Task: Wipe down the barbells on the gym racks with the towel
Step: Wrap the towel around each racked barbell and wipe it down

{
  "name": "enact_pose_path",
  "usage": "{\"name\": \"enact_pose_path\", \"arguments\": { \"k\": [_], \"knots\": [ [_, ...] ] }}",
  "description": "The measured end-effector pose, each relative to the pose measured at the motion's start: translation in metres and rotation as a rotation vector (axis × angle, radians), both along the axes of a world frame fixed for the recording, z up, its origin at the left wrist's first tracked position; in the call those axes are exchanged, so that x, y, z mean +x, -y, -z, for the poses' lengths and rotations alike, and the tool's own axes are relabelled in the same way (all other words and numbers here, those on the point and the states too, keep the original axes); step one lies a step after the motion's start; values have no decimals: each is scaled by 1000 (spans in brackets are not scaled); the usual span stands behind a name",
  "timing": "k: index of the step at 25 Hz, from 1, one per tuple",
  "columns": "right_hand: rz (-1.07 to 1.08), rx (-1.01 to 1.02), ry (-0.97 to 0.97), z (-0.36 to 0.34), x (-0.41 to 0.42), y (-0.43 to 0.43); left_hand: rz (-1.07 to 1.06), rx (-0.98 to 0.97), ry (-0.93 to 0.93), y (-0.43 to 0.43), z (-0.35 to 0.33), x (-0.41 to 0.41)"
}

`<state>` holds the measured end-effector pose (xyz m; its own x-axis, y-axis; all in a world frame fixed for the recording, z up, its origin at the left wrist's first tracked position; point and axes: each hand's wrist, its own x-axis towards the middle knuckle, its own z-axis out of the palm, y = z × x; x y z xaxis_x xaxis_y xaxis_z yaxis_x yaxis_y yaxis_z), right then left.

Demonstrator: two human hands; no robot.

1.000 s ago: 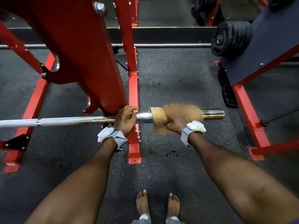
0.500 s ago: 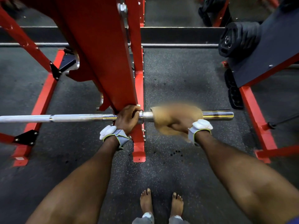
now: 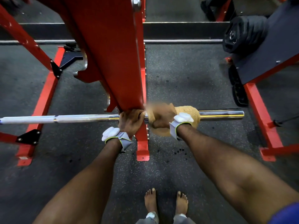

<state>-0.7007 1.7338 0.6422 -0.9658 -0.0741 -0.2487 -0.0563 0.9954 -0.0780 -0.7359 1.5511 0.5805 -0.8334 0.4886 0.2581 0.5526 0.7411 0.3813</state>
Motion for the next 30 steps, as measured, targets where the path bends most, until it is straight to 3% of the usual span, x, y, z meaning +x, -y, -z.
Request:
{"name": "enact_pose_path", "arguments": {
  "k": [3,5,9,13,15,19,21,23,24,27,30],
  "knots": [
    [70,-296,304,-6,-23,-15,-112,-84,-37,-6,1,9],
    [75,-324,375,-11,-29,-15,-163,-91,3,-10,-2,14],
    [19,73,-59,10,10,12,-205,-84,42,-13,-1,21],
    [98,139,-316,33,27,32,-179,-115,136,-12,-3,19],
    [114,157,-344,36,22,32,-171,-138,199,-10,-3,16],
    [93,78,-197,18,7,30,-154,-132,230,-11,-3,12],
    [-9,-95,-50,21,-11,10,-144,-129,245,-6,-1,10],
    [46,-285,169,13,-27,-11,-150,-141,273,-8,-3,9],
    [69,-296,160,14,-27,-12,-157,-152,286,-8,-5,9],
    [44,49,-186,32,15,18,-174,-183,318,-10,-9,8],
    [93,30,-405,44,41,32,-153,-192,300,-12,-11,8]
  ]
}}
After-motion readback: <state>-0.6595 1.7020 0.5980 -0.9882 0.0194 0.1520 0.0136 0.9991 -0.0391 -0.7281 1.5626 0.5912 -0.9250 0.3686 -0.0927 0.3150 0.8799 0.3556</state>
